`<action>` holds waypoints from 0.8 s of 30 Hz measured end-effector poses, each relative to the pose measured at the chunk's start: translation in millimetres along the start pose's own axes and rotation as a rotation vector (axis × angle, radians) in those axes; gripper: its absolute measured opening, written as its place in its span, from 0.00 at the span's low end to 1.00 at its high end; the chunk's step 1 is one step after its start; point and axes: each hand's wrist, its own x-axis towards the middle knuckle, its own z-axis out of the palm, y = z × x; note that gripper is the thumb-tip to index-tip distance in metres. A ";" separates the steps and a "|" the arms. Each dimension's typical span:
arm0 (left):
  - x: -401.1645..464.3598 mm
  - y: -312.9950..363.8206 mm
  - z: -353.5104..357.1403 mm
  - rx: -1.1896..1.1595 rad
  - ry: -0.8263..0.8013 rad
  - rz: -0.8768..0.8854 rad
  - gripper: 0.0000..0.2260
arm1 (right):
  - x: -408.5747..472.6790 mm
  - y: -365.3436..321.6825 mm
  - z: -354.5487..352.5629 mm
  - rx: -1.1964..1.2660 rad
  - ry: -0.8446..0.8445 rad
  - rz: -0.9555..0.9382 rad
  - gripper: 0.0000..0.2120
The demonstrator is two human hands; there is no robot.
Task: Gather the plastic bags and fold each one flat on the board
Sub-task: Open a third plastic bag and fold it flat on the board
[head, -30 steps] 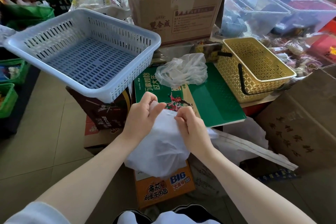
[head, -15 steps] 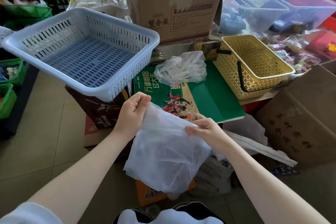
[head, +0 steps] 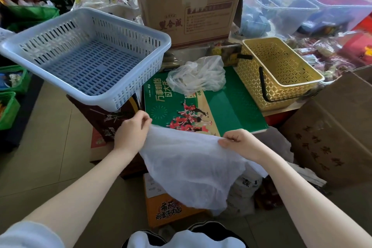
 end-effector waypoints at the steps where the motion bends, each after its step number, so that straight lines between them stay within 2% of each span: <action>1: -2.3 8.0 5.4 0.075 -0.024 0.084 0.07 | 0.0 -0.3 -3.4 -0.017 -0.024 -0.006 0.16; 3: -4.5 37.5 15.8 0.044 -0.114 0.294 0.14 | 1.5 -4.0 -8.3 -0.054 -0.089 -0.047 0.12; 5: -3.5 73.0 28.4 -0.052 -0.364 0.429 0.19 | 2.8 -8.6 -12.8 -0.092 -0.141 -0.119 0.09; 7: -1.2 98.6 46.7 -0.054 -0.640 0.424 0.21 | 2.8 -10.4 -20.8 -0.096 -0.150 -0.188 0.07; 8: -0.5 106.5 55.1 -0.064 -0.701 0.392 0.21 | 2.3 -9.7 -27.0 -0.087 -0.143 -0.211 0.06; 12: -0.8 122.3 73.4 -0.128 -0.702 0.385 0.17 | -5.8 8.4 -58.6 -0.037 -0.146 -0.203 0.04; 15: -2.5 135.0 78.0 -0.117 -0.807 0.344 0.16 | -15.4 24.5 -78.8 0.046 -0.187 -0.157 0.02; 17: -4.0 145.3 83.1 -0.125 -0.883 0.289 0.09 | -18.1 32.0 -88.1 0.054 -0.207 -0.143 0.03; 19: -5.1 155.5 89.3 -0.099 -0.913 0.257 0.13 | -18.6 38.0 -95.6 0.017 -0.235 -0.139 0.03; 21: -5.6 160.5 94.3 -0.060 -0.881 0.259 0.16 | -18.8 44.5 -104.0 -0.048 -0.262 -0.138 0.07; 24: -5.8 156.7 98.8 -0.021 -0.801 0.226 0.16 | -20.7 59.2 -120.2 -0.187 -0.289 -0.133 0.12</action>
